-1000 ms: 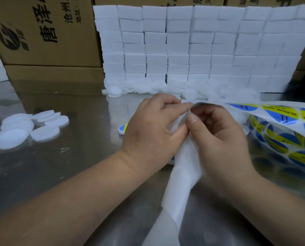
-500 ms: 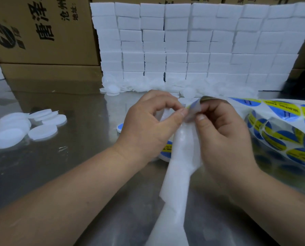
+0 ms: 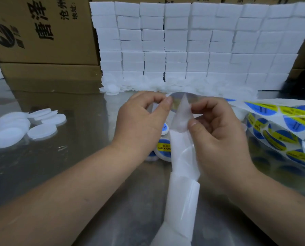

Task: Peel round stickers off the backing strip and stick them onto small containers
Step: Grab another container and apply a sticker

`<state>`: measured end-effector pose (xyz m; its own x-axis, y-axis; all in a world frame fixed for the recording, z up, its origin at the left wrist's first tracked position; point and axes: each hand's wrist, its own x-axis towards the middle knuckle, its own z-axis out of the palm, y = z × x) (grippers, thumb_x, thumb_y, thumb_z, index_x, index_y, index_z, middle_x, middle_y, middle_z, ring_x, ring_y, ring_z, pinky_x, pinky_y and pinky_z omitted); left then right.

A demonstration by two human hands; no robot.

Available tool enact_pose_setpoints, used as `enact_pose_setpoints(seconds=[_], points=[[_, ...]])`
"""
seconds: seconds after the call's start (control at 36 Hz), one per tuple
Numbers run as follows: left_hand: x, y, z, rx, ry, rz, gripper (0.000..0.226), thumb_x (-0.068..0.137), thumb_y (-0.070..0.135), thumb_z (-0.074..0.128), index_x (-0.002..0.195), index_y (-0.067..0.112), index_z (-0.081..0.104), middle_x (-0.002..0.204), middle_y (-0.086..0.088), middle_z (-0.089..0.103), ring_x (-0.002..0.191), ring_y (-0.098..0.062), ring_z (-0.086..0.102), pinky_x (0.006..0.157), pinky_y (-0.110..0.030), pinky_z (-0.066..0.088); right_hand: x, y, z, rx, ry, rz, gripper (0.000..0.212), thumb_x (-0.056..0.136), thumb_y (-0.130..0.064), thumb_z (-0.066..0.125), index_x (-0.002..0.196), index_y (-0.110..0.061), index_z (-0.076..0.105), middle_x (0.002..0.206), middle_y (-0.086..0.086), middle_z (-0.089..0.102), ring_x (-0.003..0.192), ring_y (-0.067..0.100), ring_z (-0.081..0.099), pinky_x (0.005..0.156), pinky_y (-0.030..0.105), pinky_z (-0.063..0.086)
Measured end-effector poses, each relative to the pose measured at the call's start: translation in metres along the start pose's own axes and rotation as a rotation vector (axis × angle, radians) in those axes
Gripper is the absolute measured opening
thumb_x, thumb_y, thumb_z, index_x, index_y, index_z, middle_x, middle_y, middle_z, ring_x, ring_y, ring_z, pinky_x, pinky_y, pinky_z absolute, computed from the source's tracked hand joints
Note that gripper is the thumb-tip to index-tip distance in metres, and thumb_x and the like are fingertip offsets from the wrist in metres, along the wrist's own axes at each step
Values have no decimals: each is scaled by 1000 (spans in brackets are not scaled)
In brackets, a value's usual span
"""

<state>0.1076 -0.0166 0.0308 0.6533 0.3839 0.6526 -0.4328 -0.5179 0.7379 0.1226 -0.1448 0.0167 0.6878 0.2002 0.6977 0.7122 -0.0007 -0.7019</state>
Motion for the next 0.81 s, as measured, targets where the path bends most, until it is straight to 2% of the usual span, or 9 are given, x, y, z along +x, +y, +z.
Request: enact_pose_setpoints(seconds=[0.08,0.17,0.28,0.42,0.53,0.58,0.67,0.75,0.81], points=[[4,-4,0,23,71,-100,21,85,31,60,64,32,59,56,14,46,52,4,41,51,-8,31,-1,0,2,16,-38,-16,34,75,-10,46,74,-43,52,74,-21,58,60,-1,50,60,13,41],[11,-9,-3,24,145,-191,28,89,30,54,61,26,54,45,17,45,43,1,40,42,-11,30,-2,-1,3,6,-45,-84,43,74,-3,44,71,-44,53,87,-26,59,72,-1,55,68,10,40],[18,-14,-8,34,198,-240,34,90,33,52,60,19,46,39,12,37,39,-6,32,40,-17,25,-2,-5,3,-102,7,-200,46,74,6,46,83,-40,52,99,-19,53,71,-4,53,66,6,39],[11,-10,-5,140,129,-102,38,91,38,49,56,24,45,55,9,38,53,-3,38,49,-13,27,2,0,0,-250,52,-124,39,80,-9,51,82,-48,54,101,-22,49,68,-4,54,66,7,40],[4,-9,-4,243,61,35,37,93,37,44,66,15,54,69,0,47,66,-11,44,57,-18,30,4,7,-2,-358,18,-16,40,83,0,49,82,-37,66,87,-24,47,78,-17,46,69,0,34],[4,-8,-4,262,53,67,37,94,36,45,67,13,55,71,-1,48,71,-10,43,60,-23,29,5,6,-4,-354,5,32,48,80,6,47,71,-38,63,82,-23,49,78,-20,46,69,-1,33],[4,-6,-6,305,33,107,37,90,43,45,58,25,42,66,7,40,67,-1,43,57,-12,29,8,4,-5,-328,3,93,51,80,6,47,63,-42,55,79,-22,54,75,-20,47,69,-2,33],[3,-4,-7,365,8,147,33,82,51,42,58,29,41,69,12,40,69,-7,39,56,-14,28,11,1,-7,-267,17,166,40,82,-4,49,63,-38,60,80,-21,60,74,-14,51,70,4,38],[2,-4,-7,379,-11,180,32,85,50,50,61,28,45,71,12,40,74,-10,41,55,-17,26,13,-2,-8,-166,45,221,24,80,-21,52,65,-32,66,82,-16,65,78,-8,55,74,15,42]])
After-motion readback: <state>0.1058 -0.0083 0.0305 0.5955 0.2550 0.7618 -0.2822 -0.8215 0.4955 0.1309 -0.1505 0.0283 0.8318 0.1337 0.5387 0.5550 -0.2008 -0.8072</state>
